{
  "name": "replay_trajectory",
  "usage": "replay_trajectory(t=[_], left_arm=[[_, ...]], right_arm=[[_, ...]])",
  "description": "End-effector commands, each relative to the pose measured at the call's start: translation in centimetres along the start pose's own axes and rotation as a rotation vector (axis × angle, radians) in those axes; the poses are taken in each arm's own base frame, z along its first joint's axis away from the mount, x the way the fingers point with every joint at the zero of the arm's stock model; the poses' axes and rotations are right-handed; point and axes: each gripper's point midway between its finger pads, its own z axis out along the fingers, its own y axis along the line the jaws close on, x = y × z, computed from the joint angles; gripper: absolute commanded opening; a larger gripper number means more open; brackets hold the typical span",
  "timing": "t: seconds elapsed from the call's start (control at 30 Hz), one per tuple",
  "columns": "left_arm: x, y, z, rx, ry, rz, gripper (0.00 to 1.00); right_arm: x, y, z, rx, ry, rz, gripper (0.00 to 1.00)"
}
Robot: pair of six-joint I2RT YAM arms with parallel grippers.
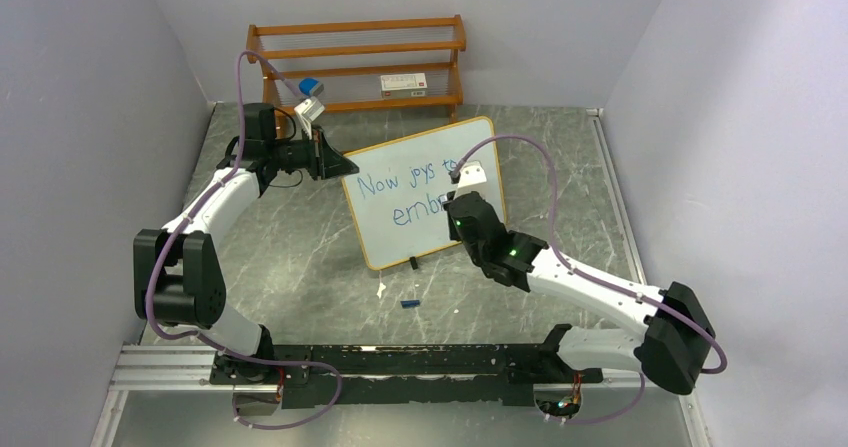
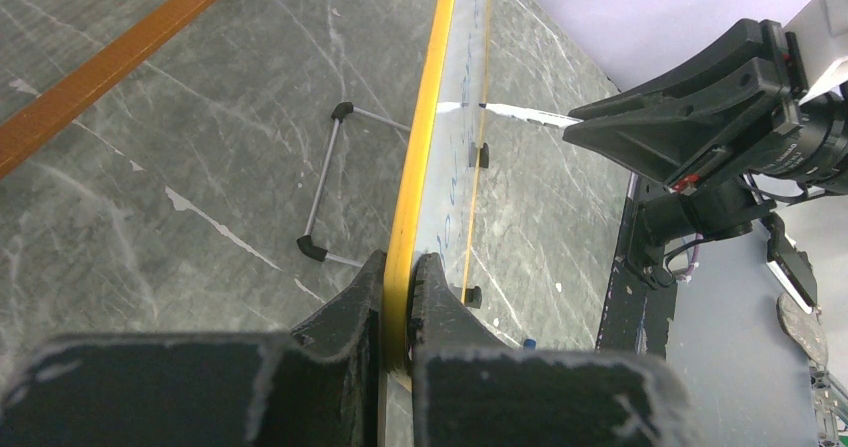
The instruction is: Write a sentence on the whiteboard
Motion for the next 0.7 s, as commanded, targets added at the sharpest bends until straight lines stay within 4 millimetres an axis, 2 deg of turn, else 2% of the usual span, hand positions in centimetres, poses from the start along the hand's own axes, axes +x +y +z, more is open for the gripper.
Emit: replay_trajectory(t=[0.0, 0.27, 0.67], left_arm=[[6.8, 4.4, 1.4, -0.181, 0.174, -0.020, 0.05], [6.8, 4.4, 1.4, -0.182, 0.174, -0.020, 0.05], [6.8, 4.5, 1.4, -0.182, 0.176, -0.022, 0.05]], right_arm=[[-0.7, -0.5, -1.0, -0.012, -0.011, 0.030, 0.00], [1.1, -1.7, -1.0, 0.028, 0.031, 0.016, 0.00], [0.5, -1.3, -0.3, 0.021, 0.006, 0.028, 0.00]])
